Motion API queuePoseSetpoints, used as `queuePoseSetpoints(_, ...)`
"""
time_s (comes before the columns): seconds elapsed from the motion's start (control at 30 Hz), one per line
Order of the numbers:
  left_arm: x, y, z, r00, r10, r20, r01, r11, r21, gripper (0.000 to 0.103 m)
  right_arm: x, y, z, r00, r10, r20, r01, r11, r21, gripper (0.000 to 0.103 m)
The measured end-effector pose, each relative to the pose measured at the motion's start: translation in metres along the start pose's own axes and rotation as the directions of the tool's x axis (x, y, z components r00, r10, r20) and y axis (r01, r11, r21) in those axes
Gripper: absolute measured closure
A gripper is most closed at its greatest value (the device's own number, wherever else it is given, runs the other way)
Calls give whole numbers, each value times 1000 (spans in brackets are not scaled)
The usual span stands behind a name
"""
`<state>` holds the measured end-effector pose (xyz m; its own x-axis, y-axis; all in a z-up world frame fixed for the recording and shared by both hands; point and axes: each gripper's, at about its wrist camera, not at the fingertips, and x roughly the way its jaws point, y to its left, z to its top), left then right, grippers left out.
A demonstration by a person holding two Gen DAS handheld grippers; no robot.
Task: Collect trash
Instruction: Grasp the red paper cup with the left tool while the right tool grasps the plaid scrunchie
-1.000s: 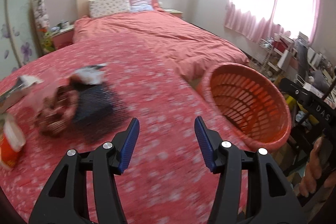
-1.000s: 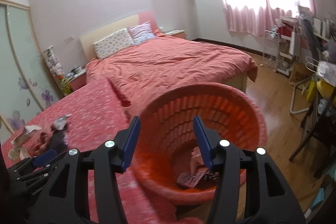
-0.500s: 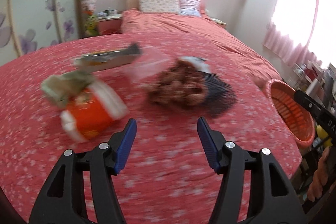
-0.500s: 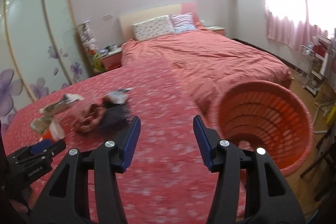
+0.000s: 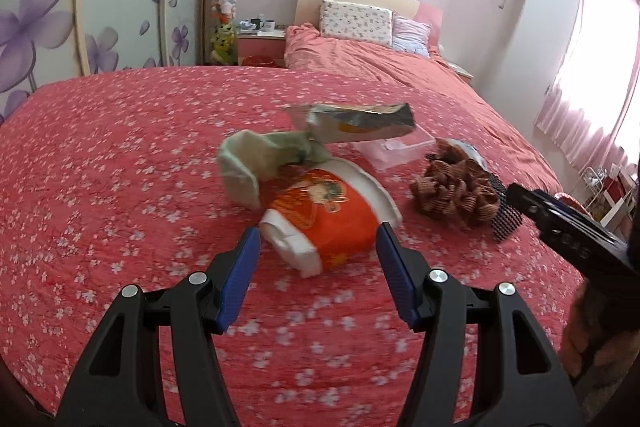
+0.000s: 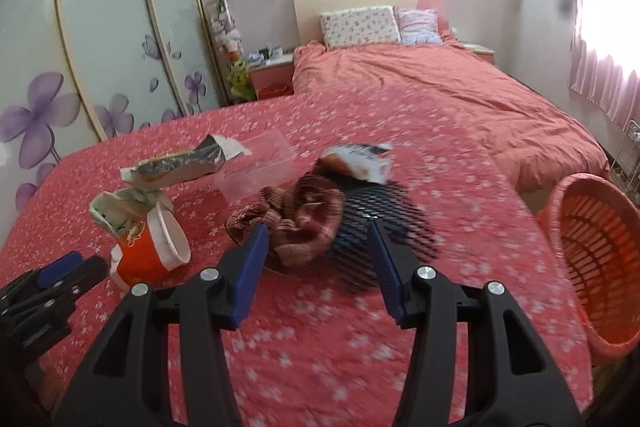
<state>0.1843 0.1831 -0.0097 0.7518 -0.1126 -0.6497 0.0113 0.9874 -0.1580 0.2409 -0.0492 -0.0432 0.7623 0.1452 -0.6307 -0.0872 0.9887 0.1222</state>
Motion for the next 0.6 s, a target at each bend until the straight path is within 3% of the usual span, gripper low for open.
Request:
queuePoseSetpoints(0.2,2,10,2,1000,-15,-3,15,1000,-8,42,33,4,2,996,-30,-82,31,1000,2,54)
queuePoseSetpoints(0.37,5,15,2,1000,-22,-6,22,1000,7,39,39,6,-5,992,-20,-121,18,1000,-18,85)
queuePoseSetpoints(0.43,9,15,3,1000,-28,-13,28,1000,10,37,34,5,-6,994,-13,-112,11,1000,-17,91)
queuePoseSetpoints(0.6,20,12,10,999,-31,-31,32,999,36,32,9,-2,-8,998,10,-57,-11,1000,-1,93)
